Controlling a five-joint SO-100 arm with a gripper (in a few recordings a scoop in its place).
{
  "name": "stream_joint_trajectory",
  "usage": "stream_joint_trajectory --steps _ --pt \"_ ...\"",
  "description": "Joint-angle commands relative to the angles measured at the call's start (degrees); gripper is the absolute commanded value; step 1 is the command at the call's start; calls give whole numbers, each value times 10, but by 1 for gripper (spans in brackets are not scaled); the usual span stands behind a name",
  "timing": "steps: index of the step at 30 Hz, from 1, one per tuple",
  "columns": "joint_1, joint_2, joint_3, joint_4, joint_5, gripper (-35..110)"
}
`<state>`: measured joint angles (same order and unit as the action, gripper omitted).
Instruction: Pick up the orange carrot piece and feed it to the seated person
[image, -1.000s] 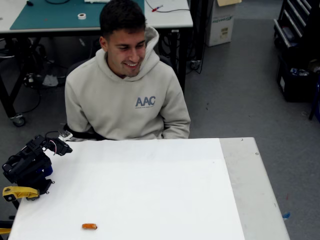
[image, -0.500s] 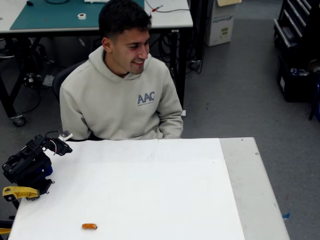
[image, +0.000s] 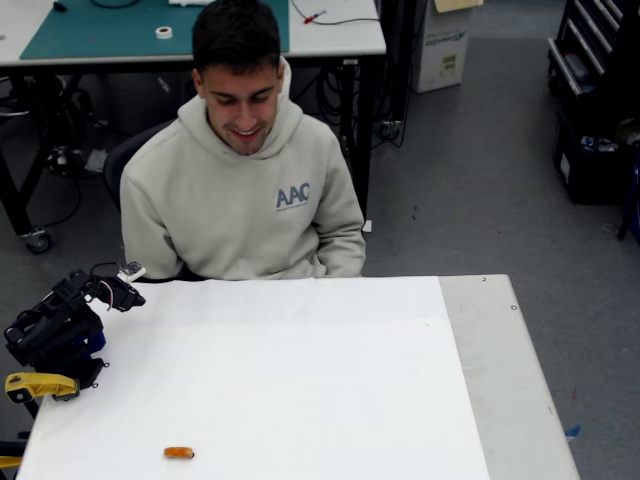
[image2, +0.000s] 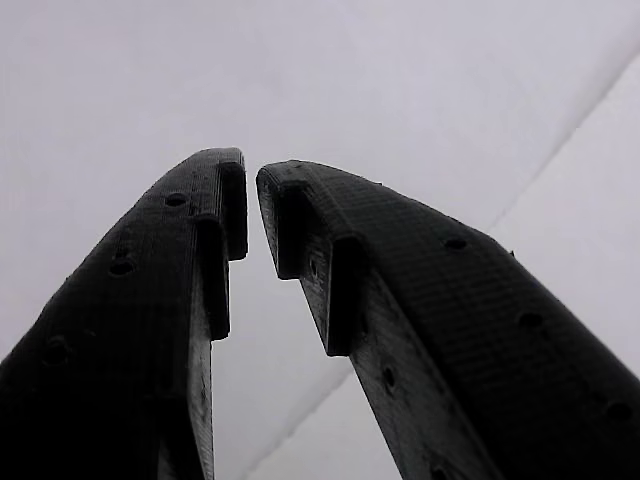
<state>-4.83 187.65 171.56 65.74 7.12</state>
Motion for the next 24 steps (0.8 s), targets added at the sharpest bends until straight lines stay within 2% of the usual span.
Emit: stream_joint_trajectory --steps 1,24 --pt "-7 8 -36 11 4 -2" --pt "-12 -2 -40 11 3 -2"
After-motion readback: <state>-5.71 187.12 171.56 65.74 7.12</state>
